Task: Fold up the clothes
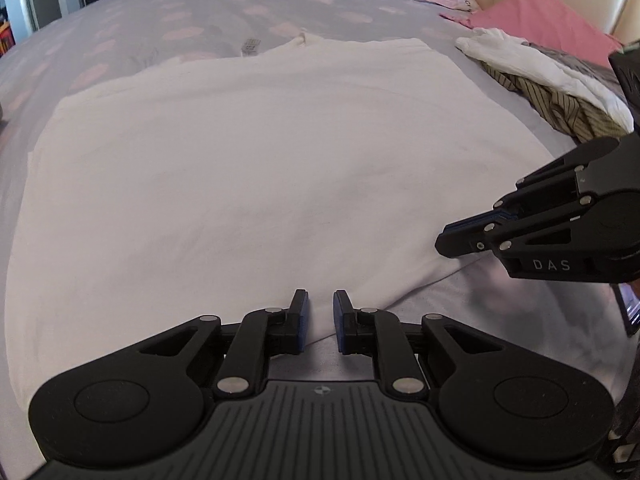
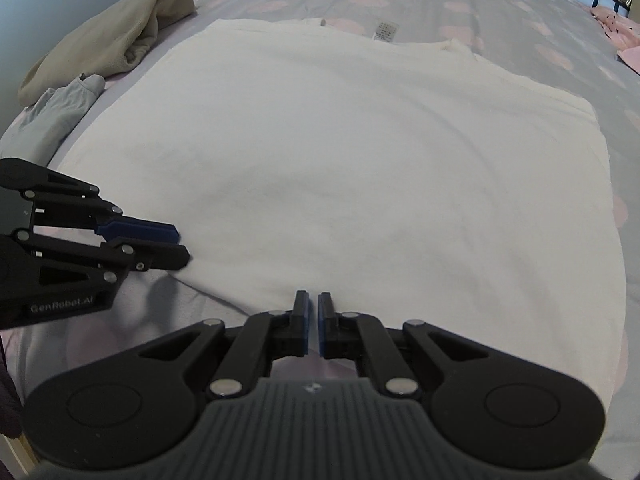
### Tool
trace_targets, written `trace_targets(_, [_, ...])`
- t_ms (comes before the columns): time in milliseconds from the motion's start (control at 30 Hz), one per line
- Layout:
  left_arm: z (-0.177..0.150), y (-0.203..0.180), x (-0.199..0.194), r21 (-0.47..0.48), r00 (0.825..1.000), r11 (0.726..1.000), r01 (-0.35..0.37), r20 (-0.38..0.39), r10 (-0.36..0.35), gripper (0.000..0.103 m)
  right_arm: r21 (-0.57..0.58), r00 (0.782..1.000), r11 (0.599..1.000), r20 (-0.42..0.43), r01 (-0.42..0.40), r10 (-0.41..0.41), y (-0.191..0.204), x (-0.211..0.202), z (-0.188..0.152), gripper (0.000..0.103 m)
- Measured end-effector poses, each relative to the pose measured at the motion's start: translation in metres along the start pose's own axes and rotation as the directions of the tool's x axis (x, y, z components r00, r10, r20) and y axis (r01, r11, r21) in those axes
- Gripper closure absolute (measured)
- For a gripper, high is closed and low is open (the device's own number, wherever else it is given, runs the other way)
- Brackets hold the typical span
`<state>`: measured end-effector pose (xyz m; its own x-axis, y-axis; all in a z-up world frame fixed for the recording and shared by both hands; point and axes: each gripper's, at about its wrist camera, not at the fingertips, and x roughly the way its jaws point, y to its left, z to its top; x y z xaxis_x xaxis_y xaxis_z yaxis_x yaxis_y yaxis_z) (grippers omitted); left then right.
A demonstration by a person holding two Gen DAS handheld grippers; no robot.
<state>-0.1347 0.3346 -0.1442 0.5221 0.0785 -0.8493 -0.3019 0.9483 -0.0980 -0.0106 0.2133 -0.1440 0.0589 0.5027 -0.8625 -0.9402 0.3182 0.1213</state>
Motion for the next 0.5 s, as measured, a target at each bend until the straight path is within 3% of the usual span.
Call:
trace_targets(167, [0.002, 0.0, -0.009, -0.004, 1.0, 1.0, -0.003, 0.017, 0.003, 0.09, 0.023, 1.0, 0.999, -0.001, -0.028, 0.028, -0.005, -0.007, 0.004, 0.095])
trace_targets(267, [0.004, 0.008, -0.02, -0.038, 0.999, 0.999, -0.006, 0.041, 0.008, 0.089, 0.068, 0.999, 0.997, 0.029, -0.026, 0.024, -0.021, -0.021, 0.009, 0.074])
trace_targets(367, [0.007, 0.02, -0.032, -0.094, 0.998, 0.996, -0.01, 0.056, 0.015, 0.085, 0.139, 0.999, 0.99, 0.034, -0.004, 0.0, -0.049, -0.033, 0.006, 0.07])
trace_targets(500, [0.017, 0.035, -0.046, -0.138, 0.996, 0.99, -0.026, 0.086, 0.039, 0.079, 0.233, 0.999, 0.972, 0.038, 0.023, -0.033, -0.086, -0.049, 0.001, 0.058])
